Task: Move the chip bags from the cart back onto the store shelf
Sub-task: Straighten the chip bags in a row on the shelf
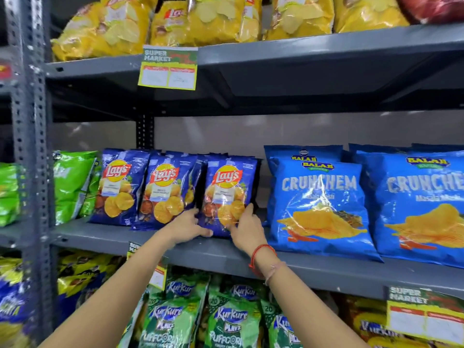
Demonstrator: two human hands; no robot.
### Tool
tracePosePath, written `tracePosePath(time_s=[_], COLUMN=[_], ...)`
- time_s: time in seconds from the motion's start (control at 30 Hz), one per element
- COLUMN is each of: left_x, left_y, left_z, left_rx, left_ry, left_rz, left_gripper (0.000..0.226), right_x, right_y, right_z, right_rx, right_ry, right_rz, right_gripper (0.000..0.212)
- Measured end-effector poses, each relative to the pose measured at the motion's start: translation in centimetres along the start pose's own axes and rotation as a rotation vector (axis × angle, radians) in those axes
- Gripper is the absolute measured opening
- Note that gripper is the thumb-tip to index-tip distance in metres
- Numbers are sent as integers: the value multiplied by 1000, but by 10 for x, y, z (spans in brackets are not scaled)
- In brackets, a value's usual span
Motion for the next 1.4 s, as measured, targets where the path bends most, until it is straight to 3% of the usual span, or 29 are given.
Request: tracePosePath(time_s=[0.2,0.43,0.6,0.73,0.87,0.93,0.97,1.07,1.13,1.23,1.33,1.4], left_x=[-2,8,0,1,4,8,10,22,33,52,59,49], left_y=[-11,-14,-17,-19,-22,-21,-20,-22,-24,-16,2,24], left_z=[-10,-2,-4,-4,-4,-2,0,10,23,51,84,104], left_rx=[-5,-193,-225,-229,-239,-254,-265,-215,-174,-59,133,283], left_ry=[103,196,169,153,152,147,144,205,308,458,533,483], left_rz=[227,542,474,383,375,361,354,444,559,665,602,407], left_gripper=[73,47,40,28,44,25,28,20,41,45,39,46], right_x=[-13,-17,-17,-13,-12,-12,-12,-8,2,23,46,53], right_y=[5,10,13,7,11,12,11,1,-13,-46,-97,-131], right_z=[0,-3,0,1,3,3,2,-2,-10,-14,-4,17], right_rx=[-131,-123,-106,-234,-244,-252,-260,-216,-118,0,77,154], right_ry=[-31,-31,-23,-16,11,10,7,-73,-195,-330,-369,-310], right_rz=[82,123,91,92,39,38,48,152,245,396,630,788], right_gripper=[60,61,58,46,43,45,46,50,55,55,50,51])
Point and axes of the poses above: each hand's wrist, its own x-axis away from the middle knuckle, its own y-axis out of the palm, z = x × y, the point moved 6 cm from there along -x, towards the middle knuckle, and after that the axes turned 8 degrees about -y, right-handed, at the moved point
